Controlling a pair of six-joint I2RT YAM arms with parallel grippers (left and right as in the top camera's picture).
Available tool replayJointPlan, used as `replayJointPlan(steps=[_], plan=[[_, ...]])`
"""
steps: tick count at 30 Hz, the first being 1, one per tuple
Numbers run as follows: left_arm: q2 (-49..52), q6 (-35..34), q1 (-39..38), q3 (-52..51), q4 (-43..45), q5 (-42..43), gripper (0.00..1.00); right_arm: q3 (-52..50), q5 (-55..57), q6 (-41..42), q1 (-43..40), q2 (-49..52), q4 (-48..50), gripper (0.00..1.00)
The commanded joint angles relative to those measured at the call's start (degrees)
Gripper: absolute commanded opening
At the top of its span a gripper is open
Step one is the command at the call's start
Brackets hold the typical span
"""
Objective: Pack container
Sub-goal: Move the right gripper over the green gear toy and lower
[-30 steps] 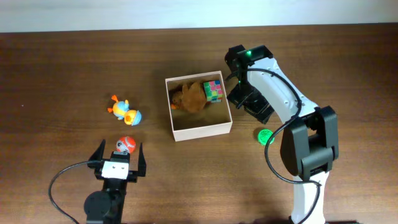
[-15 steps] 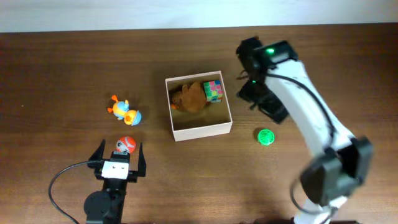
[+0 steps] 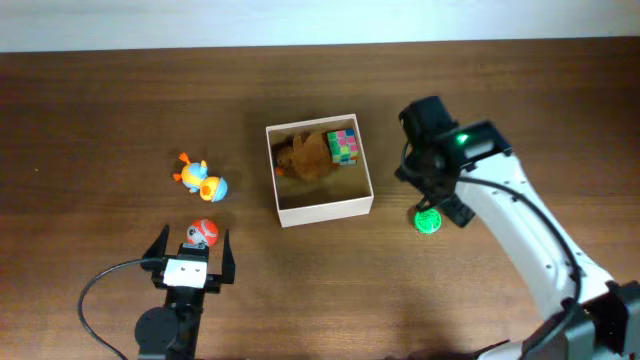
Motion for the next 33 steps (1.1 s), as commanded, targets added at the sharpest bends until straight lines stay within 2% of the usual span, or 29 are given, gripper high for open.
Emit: replayJointPlan(steps=[1, 10, 16, 33], plan=[[-0.5, 0.7, 0.2, -0.3, -0.1, 0.4, 0.99, -6.3, -1.4, -0.4, 0.2, -1.2, 6.6, 0.99], [-0.5, 0.7, 0.2, -0.3, -0.1, 0.4, 0.99, -14.6, -2.4, 3.1, -2.6, -1.1, 17.2, 1.00], [-0.5, 0.7, 0.2, -0.3, -0.1, 0.4, 0.99, -19.0, -6.2, 3.1, -5.4, -0.8, 22.7, 0.96], [-0.5, 0.7, 0.2, -0.3, -0.1, 0.4, 0.99, -20.5, -6.6, 3.4, -5.8, 4.5, 27.3, 0.95]])
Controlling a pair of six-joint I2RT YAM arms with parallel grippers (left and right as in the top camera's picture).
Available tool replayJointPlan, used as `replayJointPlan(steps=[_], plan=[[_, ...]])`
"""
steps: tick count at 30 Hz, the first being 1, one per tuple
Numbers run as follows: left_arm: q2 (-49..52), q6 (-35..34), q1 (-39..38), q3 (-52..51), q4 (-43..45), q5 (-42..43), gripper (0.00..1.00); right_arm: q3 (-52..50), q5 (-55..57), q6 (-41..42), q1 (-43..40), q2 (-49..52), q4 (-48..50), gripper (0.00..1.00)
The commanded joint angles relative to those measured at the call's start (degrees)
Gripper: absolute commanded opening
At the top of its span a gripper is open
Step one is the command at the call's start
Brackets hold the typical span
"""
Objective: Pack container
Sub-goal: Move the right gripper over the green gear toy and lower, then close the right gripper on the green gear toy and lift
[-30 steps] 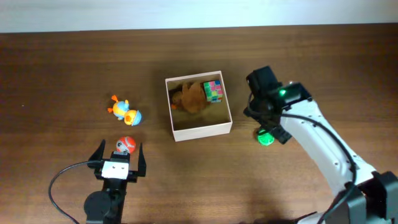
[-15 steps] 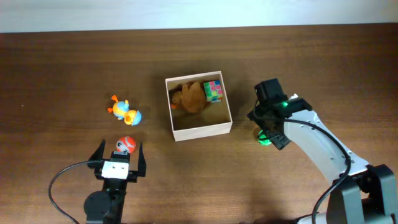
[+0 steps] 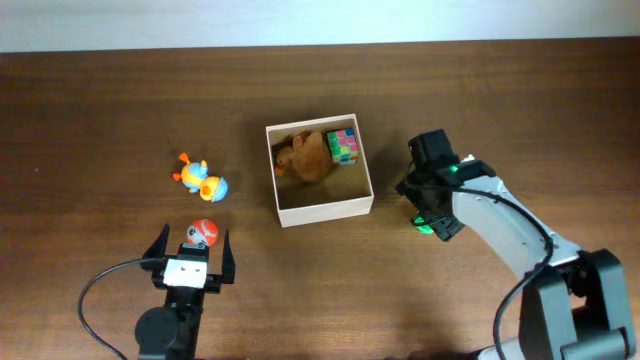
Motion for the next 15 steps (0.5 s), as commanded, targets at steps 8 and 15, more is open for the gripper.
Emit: replayJointPlan(steps=[8, 15], plan=[[-0.5, 0.7, 0.2, -0.3, -0.1, 0.4, 0.99, -0.5, 0.3, 0.9, -0.6, 4.6, 0.8, 0.95], [-0.5, 0.7, 0.2, -0.3, -0.1, 0.4, 0.99, -0.6, 0.4, 0.9, -1.0, 6.7, 1.7, 0.95]])
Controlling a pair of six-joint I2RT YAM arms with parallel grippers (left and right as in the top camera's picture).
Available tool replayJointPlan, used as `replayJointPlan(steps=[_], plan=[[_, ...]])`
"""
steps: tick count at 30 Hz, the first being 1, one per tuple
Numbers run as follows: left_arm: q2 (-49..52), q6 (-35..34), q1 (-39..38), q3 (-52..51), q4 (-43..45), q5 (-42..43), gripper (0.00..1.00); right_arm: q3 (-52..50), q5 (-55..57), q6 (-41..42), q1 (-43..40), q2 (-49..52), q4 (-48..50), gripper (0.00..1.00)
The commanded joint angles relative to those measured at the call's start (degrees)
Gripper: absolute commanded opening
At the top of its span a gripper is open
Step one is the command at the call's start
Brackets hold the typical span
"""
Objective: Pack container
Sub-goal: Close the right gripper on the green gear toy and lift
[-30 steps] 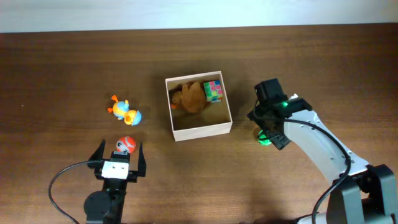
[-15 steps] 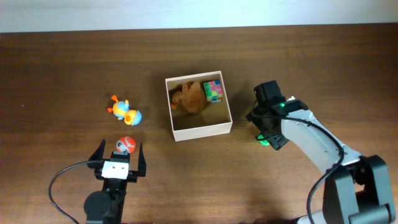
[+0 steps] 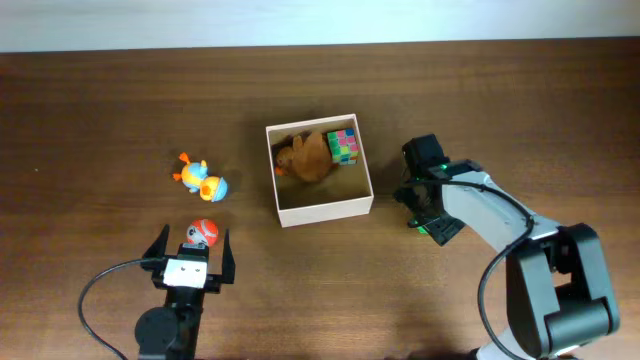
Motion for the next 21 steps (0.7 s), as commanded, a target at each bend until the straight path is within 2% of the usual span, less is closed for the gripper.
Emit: replayJointPlan(steps=[1, 8, 19, 21], plan=[[-0.5, 0.7, 0.2, -0.3, -0.1, 0.4, 0.99, -0.4, 0.3, 0.7, -1.3, 0.7, 0.7, 0.94], [-0.5, 0.7, 0.2, -0.3, -0.1, 0.4, 0.99, -1.1, -0.4, 0.2, -3.8, 0.7, 0.9, 0.89], [-0.5, 0.7, 0.2, -0.3, -0.1, 0.4, 0.99, -1.9, -1.7, -1.3, -3.7, 0.7, 1.3, 0.86], [-0.5, 0.7, 0.2, -0.3, -0.1, 0.4, 0.99, -2.0, -2.0, -1.3, -3.7, 0.7, 1.6, 0.83]])
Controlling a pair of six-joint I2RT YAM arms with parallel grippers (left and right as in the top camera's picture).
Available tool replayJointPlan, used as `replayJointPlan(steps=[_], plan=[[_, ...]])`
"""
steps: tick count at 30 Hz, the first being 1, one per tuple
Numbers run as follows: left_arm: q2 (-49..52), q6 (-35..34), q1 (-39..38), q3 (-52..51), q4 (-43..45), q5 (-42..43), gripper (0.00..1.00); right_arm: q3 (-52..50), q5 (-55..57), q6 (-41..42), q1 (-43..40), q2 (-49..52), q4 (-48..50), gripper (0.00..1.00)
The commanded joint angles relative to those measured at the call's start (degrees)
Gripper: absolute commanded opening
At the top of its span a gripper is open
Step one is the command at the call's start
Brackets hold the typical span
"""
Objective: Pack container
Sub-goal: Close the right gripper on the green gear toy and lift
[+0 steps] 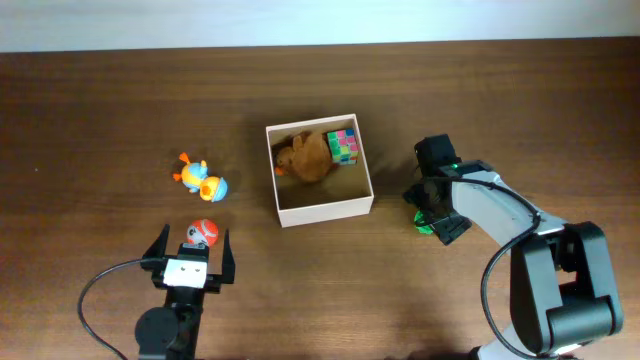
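The white box (325,210) stands mid-table and holds a brown plush toy (305,155) and a multicoloured cube (343,144). To the right of the box, my right gripper (430,215) is low over a green ball (423,223). Only a sliver of green shows under the fingers, so their grip cannot be judged. At the front left, my left gripper (193,238) is open, with a red-and-white ball toy (203,231) between its spread fingers. A blue-and-orange duck toy (200,178) lies left of the box.
The brown table's far edge (320,45) meets a white wall. The left arm's black cable (95,290) loops at the front left. The right arm's white link (500,215) stretches from the front right corner toward the box.
My right gripper has shifted slightly to the right and stays low over the green ball. The left arm, the box and the other toys have not moved.
At first my right wrist was beside the box's right wall and the green ball lay in plain view by its fingers. Then the gripper was down over the ball, covering most of it. It has stayed there with small sideways shifts. The left gripper stayed open around the red toy.
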Motion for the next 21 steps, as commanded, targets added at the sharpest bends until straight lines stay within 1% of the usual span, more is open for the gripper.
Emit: replayJointPlan(steps=[1, 6, 12, 17, 21], plan=[[-0.5, 0.7, 0.2, -0.3, -0.1, 0.4, 0.99, -1.0, -0.9, -0.5, -0.3, 0.4, 0.5, 0.80], [-0.5, 0.7, 0.2, -0.3, -0.1, 0.4, 0.99, -2.3, -2.3, -0.5, -0.3, 0.4, 1.8, 0.67], [-0.5, 0.7, 0.2, -0.3, -0.1, 0.4, 0.99, -3.3, -3.0, -0.5, -0.3, 0.4, 3.0, 0.59], [-0.5, 0.7, 0.2, -0.3, -0.1, 0.4, 0.99, -3.3, -3.0, -0.5, -0.3, 0.4, 3.1, 0.50], [-0.5, 0.7, 0.2, -0.3, -0.1, 0.4, 0.99, -3.3, -3.0, -0.6, -0.3, 0.4, 3.3, 0.46]])
